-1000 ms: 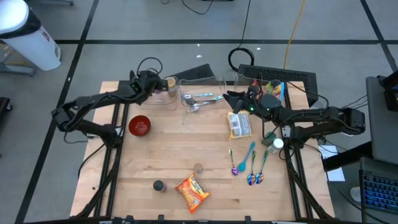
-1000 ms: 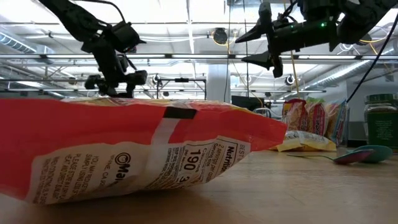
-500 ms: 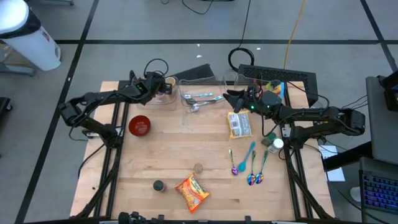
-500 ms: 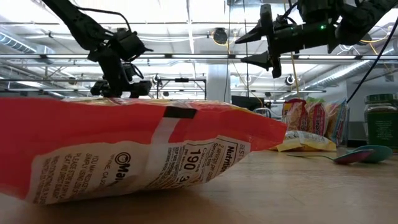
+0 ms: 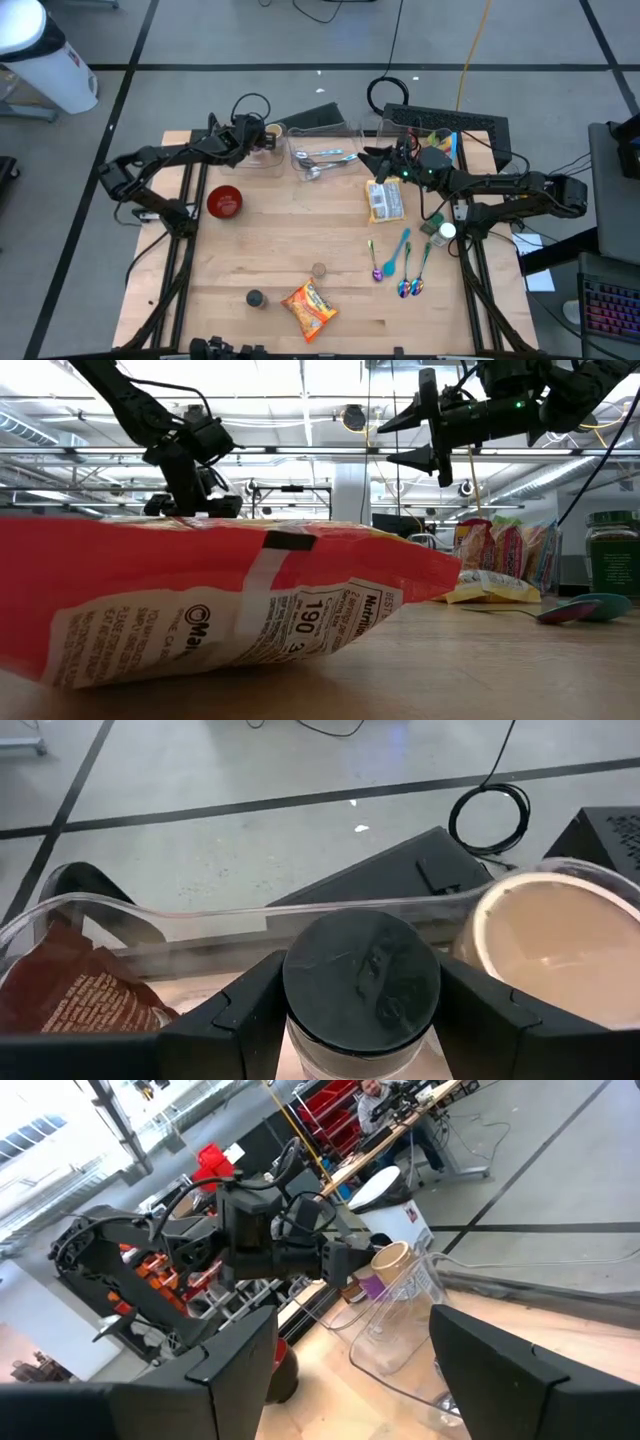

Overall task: Pick & Place Food Item
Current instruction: Put the violet seasoning bottle into the left transparent bin

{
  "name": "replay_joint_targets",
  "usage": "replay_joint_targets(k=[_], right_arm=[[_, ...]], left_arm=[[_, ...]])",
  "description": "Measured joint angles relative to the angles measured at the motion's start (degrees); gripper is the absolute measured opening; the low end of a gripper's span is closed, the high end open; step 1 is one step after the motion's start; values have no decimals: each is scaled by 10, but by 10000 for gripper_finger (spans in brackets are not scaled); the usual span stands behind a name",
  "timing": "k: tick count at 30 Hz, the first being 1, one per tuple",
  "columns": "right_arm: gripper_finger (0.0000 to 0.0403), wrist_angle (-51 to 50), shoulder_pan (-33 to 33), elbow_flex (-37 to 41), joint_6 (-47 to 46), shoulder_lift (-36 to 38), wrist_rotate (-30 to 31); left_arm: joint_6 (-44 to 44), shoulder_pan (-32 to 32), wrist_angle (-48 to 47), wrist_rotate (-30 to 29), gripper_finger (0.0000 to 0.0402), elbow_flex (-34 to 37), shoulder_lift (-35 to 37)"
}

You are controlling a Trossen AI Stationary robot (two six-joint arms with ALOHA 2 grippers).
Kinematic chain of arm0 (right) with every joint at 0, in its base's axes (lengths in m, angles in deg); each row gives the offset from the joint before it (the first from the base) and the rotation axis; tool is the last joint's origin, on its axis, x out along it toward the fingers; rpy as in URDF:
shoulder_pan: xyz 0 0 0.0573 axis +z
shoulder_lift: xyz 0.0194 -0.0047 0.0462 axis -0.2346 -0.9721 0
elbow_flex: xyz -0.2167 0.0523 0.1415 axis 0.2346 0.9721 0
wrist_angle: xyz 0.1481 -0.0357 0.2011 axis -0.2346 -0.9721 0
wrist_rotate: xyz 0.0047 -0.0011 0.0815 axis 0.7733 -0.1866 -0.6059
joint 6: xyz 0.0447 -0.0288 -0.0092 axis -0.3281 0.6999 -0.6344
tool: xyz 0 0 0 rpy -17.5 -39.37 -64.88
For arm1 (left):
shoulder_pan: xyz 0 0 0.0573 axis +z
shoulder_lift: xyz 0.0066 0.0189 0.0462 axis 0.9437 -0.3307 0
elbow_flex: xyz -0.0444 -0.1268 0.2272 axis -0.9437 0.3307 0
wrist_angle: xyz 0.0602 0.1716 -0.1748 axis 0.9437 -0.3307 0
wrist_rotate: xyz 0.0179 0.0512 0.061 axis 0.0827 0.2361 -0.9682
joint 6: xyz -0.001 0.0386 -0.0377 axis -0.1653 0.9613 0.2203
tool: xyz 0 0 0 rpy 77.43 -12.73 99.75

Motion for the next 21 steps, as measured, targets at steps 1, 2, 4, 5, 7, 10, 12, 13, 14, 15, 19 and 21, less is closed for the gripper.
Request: replay_joint_targets(k=[1,2,4,5,7,10,12,13,14,15,19,21], right_arm=[[254,0,0,0,0,0,0],[254,0,0,0,0,0,0],[254,0,0,0,0,0,0],[254,0,0,0,0,0,0],[254,0,0,0,0,0,0],[254,0,0,0,-2,0,0],[254,0,0,0,-2,0,0],[254,0,0,0,-2,0,0],[254,0,0,0,-1,0,0],[254,0,0,0,-1,0,0],[254,-1,0,0,0,0,1],[254,-4,0,0,0,0,1]], left_arm=[[-5,2,7,2,211,0,-4],[-9,4,13,4,211,0,-7],[-9,6,16,6,214,0,-13],[-9,6,22,7,214,0,-15],[-9,7,30,8,214,0,-18],[-9,7,29,10,213,0,-24],[-9,7,30,10,214,0,-23],[-9,7,33,10,215,0,-23],[-9,7,33,10,217,0,-23],[-7,8,31,10,217,0,-23],[-3,12,30,10,219,0,-23],[-3,12,30,11,221,0,-23]])
